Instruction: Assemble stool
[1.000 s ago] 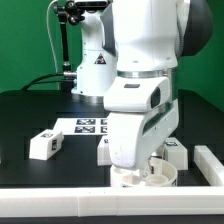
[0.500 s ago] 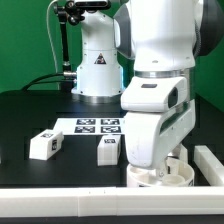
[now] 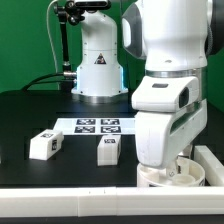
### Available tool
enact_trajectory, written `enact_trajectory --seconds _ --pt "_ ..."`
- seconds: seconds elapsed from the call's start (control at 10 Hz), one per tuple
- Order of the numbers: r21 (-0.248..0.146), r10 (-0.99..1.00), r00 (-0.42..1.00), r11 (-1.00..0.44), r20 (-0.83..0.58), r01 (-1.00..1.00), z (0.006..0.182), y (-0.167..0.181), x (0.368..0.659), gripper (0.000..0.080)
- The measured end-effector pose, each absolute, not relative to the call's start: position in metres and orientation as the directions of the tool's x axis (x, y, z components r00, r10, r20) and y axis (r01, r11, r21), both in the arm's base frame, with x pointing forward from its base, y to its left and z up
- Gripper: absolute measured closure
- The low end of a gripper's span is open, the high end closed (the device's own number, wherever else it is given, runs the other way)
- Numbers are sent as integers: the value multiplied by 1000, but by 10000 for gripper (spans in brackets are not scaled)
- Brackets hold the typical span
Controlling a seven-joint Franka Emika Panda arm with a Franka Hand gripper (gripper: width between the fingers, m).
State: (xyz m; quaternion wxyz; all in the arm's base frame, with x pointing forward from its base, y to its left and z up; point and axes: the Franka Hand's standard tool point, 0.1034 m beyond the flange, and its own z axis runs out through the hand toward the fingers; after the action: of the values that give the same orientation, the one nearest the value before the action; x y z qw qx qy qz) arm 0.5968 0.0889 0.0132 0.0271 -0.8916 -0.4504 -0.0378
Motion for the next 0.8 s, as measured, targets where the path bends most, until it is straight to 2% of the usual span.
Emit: enact_trajectory --seconds 0.5,0.6,0.7,0.8 --pt "-22 773 627 -628 95 778 14 98 596 482" --pt "-22 773 627 -628 95 778 14 98 596 271" --pt "-22 773 627 -628 95 778 14 98 595 271" --pt "-22 772 629 -630 94 777 14 98 595 174"
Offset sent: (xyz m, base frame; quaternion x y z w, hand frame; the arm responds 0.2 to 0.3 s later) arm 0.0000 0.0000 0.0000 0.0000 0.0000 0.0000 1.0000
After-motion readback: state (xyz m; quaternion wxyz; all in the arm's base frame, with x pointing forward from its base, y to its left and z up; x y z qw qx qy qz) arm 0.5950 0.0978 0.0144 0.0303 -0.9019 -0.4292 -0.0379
